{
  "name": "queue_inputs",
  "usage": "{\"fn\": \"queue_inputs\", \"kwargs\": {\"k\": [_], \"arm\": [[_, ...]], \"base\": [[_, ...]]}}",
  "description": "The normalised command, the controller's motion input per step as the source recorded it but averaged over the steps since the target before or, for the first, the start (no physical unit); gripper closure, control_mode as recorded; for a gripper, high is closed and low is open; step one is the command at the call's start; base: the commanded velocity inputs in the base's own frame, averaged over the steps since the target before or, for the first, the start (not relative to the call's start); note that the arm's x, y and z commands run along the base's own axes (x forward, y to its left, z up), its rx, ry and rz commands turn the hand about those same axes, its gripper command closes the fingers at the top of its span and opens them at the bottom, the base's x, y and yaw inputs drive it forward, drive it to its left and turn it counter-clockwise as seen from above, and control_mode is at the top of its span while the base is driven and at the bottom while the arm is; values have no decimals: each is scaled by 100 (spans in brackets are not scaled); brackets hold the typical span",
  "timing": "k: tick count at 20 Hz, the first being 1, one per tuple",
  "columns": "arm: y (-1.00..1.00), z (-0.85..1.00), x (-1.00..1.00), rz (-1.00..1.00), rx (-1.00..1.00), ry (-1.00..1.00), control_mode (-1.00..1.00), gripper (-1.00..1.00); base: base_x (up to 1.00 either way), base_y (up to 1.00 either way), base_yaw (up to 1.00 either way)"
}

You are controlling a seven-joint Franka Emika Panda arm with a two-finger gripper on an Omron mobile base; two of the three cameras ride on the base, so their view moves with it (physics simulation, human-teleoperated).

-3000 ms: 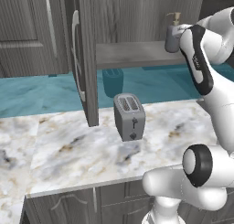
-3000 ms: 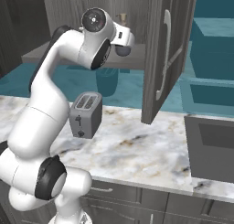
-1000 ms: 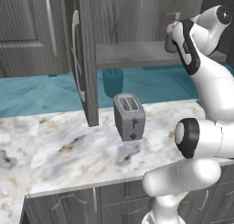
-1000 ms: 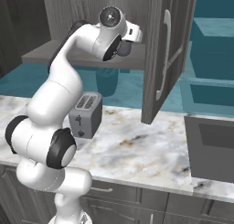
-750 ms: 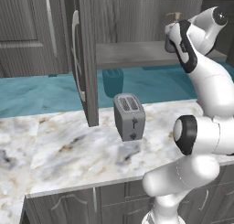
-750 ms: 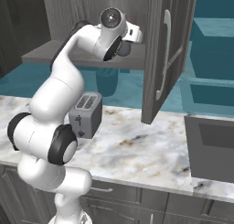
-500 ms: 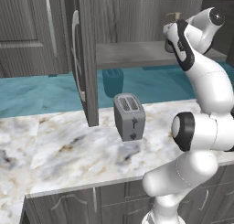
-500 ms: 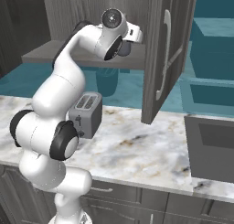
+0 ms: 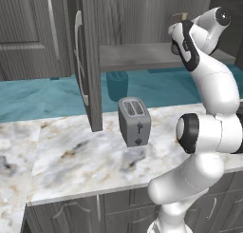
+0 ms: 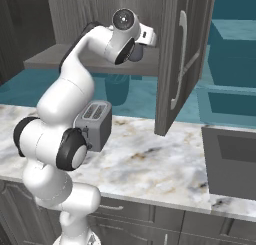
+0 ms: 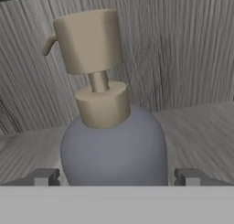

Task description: Open the cabinet. Pick the soap dispenser and place it next to the sink. Then close the cabinet.

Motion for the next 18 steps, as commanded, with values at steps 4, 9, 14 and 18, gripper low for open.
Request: {"fn": "queue_inputs", "kwargs": {"k": [4,9,14,18], "arm": [[0,0,5,0,0,0,-100,-100],[0,0,4,0,0,0,-100,-100],[0,-19,16,0,0,0,-100,-100],[0,-18,29,0,0,0,-100,-100]], "base": [[0,0,0],[0,0,0],[0,0,0],[0,0,0]]}}
